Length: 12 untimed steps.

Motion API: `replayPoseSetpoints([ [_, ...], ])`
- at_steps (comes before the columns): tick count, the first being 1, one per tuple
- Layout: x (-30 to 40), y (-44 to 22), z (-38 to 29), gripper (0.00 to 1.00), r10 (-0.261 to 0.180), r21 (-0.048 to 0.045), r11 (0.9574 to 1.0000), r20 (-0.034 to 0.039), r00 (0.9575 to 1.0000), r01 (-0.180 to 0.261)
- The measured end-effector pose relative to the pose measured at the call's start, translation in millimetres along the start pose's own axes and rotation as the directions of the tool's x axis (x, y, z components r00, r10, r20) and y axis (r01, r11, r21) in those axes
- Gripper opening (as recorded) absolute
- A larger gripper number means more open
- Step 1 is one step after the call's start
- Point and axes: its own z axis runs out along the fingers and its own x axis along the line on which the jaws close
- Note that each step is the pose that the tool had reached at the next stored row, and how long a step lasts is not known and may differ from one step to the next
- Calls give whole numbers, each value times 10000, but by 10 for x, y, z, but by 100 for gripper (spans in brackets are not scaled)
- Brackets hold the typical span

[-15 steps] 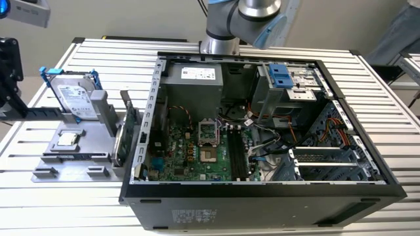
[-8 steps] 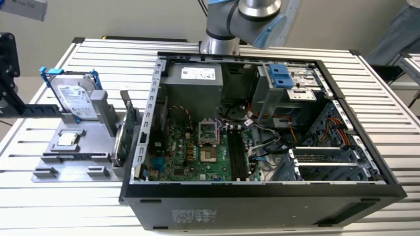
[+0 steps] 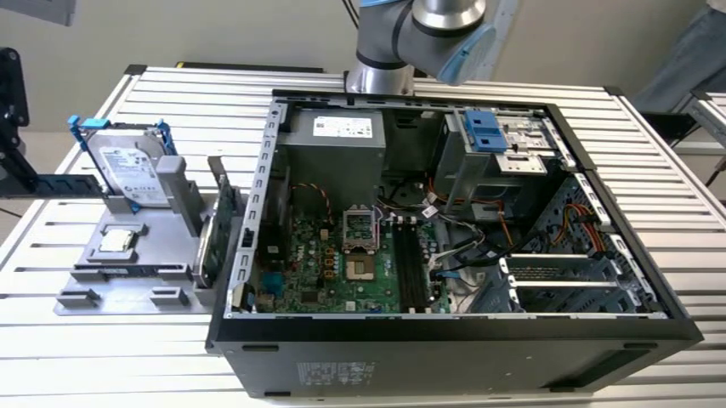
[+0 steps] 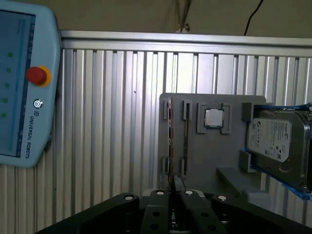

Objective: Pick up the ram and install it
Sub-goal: 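Pick up the ram and move it above insertion slot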

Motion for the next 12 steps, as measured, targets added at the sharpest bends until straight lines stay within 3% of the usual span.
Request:
replayPoseSetpoints([
  [6, 0, -2, -8, 0, 0, -1, 10000, -2, 10000, 0],
  [12, 2, -58, -8, 0, -1, -1, 10000, -2, 10000, 1],
])
